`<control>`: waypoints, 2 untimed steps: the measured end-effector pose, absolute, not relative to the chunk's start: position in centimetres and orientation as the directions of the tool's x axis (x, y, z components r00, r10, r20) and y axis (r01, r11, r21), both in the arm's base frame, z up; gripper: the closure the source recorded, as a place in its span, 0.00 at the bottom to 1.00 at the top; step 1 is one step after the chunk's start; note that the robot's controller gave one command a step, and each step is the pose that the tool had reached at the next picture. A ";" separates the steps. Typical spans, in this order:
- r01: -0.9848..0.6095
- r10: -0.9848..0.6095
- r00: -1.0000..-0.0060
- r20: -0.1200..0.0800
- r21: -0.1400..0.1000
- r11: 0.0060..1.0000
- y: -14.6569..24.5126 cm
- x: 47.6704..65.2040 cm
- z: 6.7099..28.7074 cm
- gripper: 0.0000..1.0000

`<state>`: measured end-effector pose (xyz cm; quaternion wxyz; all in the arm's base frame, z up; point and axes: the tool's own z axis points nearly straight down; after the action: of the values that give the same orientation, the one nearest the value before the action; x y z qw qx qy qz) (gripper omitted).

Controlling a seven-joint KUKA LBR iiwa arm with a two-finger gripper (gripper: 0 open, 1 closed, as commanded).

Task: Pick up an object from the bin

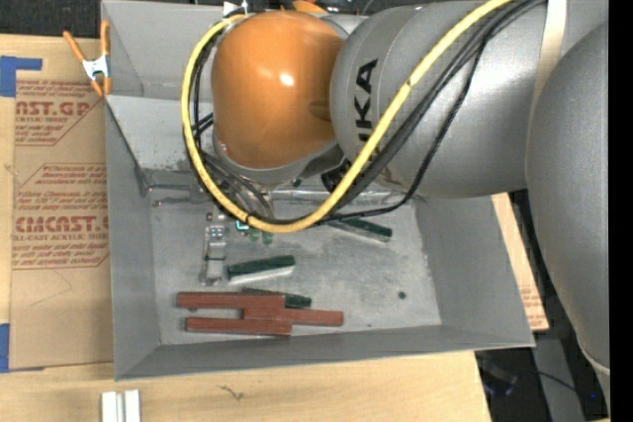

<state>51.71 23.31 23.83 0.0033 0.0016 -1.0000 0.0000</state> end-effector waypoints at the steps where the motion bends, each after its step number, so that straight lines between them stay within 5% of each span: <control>1: 0.092 0.092 -0.996 0.009 -0.002 0.996 20.2 49.4 6.5 0.00; 2: 0.091 0.091 -0.996 0.000 0.004 0.996 20.3 49.7 7.1 1.00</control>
Offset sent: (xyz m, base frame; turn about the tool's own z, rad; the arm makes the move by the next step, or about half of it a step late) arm -0.0198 -0.0319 -0.1683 0.0953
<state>49.69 20.34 7.09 0.0001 -0.0454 -0.9990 -0.0020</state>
